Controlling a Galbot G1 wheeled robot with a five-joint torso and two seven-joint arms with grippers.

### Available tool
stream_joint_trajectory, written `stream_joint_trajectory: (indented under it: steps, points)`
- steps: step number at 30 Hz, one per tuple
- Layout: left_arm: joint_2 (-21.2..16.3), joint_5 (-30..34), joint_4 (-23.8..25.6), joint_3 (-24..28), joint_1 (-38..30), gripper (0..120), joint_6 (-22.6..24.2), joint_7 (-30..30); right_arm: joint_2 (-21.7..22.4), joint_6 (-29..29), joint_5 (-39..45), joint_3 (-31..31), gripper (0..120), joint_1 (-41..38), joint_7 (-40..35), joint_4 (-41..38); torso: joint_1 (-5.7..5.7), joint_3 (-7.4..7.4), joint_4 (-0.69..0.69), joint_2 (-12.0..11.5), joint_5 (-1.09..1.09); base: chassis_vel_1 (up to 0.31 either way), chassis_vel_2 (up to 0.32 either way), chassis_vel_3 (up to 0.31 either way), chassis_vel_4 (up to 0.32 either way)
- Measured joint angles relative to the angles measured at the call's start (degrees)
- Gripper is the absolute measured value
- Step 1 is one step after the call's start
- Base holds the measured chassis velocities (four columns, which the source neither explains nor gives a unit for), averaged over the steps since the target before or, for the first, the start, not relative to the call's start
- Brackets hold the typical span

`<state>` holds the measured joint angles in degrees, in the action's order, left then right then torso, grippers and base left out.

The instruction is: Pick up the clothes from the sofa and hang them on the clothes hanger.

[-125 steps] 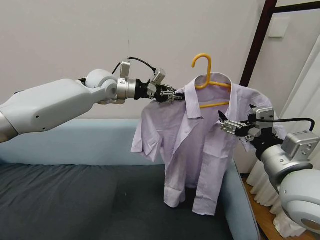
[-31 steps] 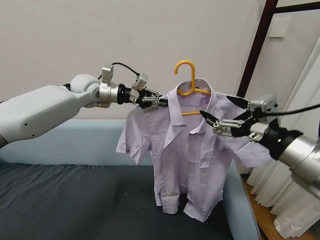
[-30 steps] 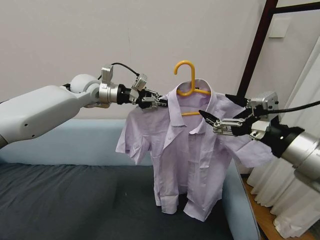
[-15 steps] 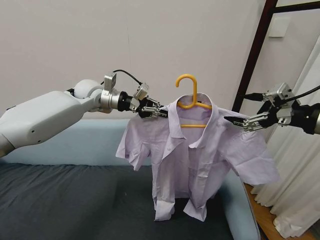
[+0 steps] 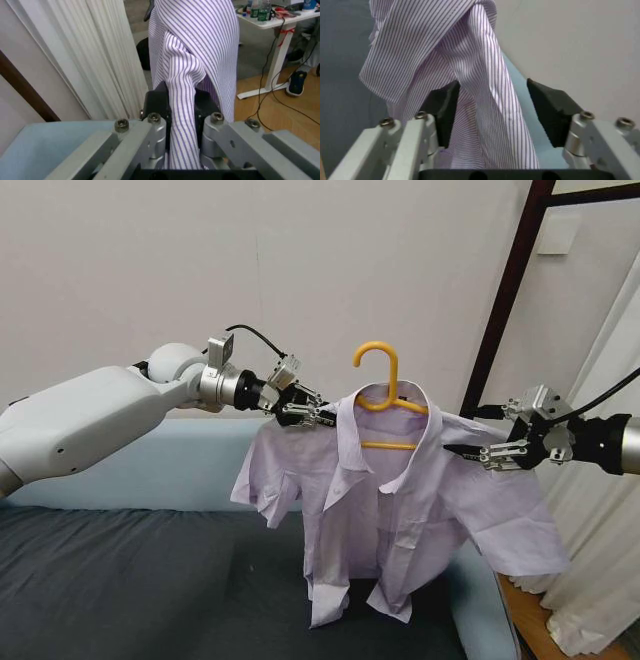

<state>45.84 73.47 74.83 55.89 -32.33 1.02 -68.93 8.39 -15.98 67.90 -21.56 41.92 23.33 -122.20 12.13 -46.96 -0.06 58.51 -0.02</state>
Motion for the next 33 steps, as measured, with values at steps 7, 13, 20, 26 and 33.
stream_joint_trajectory:
  steps: [7, 13, 20, 26, 33]
  points:
    - [0.4, -0.3, 0.4, 0.3, -0.5, 7, -0.1, -0.6, 0.3, 1.0, -0.3, 0.6, 31, 0.3, 1.0, -0.3, 0.00, 0.00, -0.01, 0.0, 0.00, 0.000, 0.000, 0.000, 0.000]
    - [0.5, -0.5, 0.3, 0.5, -0.4, 7, -0.3, -0.7, 0.4, 3.1, -0.4, 1.7, 8, 0.3, 2.1, -0.2, 0.00, 0.00, 0.00, 0.0, 0.00, 0.000, 0.000, 0.000, 0.000]
    - [0.6, -1.3, 0.4, 0.5, -0.1, 7, -0.5, -0.7, 0.1, 4.0, 0.0, 3.1, 8, 0.0, 2.2, 0.0, 0.00, 0.00, -0.01, 0.0, 0.01, 0.000, 0.000, 0.000, 0.000]
    - [1.2, -4.2, -1.2, 0.3, -0.6, 28, -2.3, -0.8, -0.4, 4.1, 0.6, 4.3, 8, -0.5, 0.2, -0.4, 0.00, 0.00, 0.00, 0.0, 0.00, 0.000, 0.000, 0.000, 0.000]
    - [1.7, -5.7, -3.7, -1.7, -0.8, 52, -3.2, -0.5, -0.8, 2.5, 2.4, 4.5, 8, -0.9, -4.7, -0.7, 0.00, 0.00, -0.01, 0.0, 0.00, 0.000, 0.000, 0.000, 0.000]
